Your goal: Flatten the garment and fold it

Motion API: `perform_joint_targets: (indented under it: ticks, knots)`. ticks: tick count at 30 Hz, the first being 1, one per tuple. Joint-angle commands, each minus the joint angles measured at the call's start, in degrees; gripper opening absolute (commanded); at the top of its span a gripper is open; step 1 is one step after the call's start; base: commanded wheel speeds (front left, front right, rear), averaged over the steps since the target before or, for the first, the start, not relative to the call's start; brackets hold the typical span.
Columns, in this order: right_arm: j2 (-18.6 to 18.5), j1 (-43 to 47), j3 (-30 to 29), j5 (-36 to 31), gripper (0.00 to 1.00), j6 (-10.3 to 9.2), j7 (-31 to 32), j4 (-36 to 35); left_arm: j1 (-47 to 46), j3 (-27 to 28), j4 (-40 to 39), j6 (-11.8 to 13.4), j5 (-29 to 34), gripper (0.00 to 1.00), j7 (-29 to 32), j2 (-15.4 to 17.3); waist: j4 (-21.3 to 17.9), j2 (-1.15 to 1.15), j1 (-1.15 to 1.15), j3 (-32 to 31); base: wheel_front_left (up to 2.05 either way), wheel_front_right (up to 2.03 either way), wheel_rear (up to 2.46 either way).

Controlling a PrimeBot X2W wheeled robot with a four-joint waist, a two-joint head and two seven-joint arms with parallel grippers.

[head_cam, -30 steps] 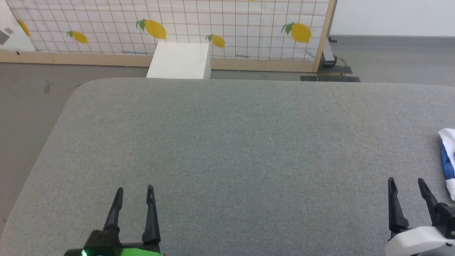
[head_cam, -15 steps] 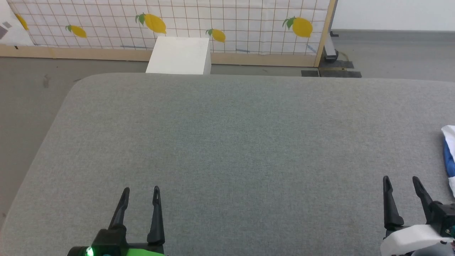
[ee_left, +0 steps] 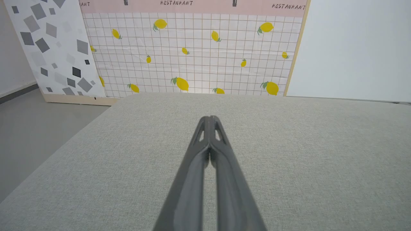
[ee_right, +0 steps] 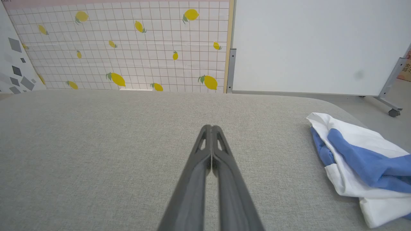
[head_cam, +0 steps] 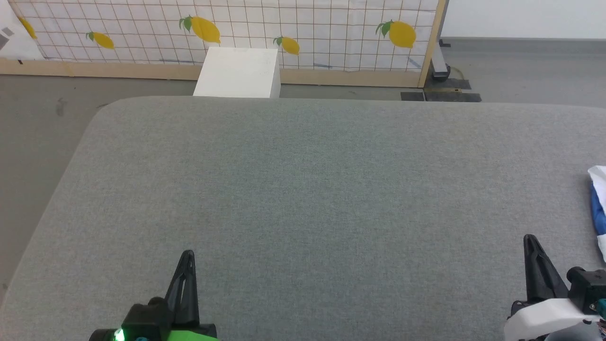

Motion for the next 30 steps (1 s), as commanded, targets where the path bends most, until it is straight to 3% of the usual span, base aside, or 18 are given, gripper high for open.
perform_joint_targets:
  ticks: [1, 30]
  knots:
    - [0.01, -0.36, 0.38, -0.13, 0.00, -0.01, 0.26, -0.36, -0.81, 0.32, 0.24, -0.38, 0.57, 0.00, 0.36, -0.21, 0.00, 0.00, 0.00, 0.00, 0.00, 0.00, 0.00]
    - [0.05, -1.38, 3.13, -0.48, 0.00, -0.03, 2.45, -1.69, -3.16, 2.33, 1.35, -1.56, 2.48, 0.00, 3.72, -0.94, -0.05, 0.00, 0.00, 0.09, 0.00, 0.00, 0.00]
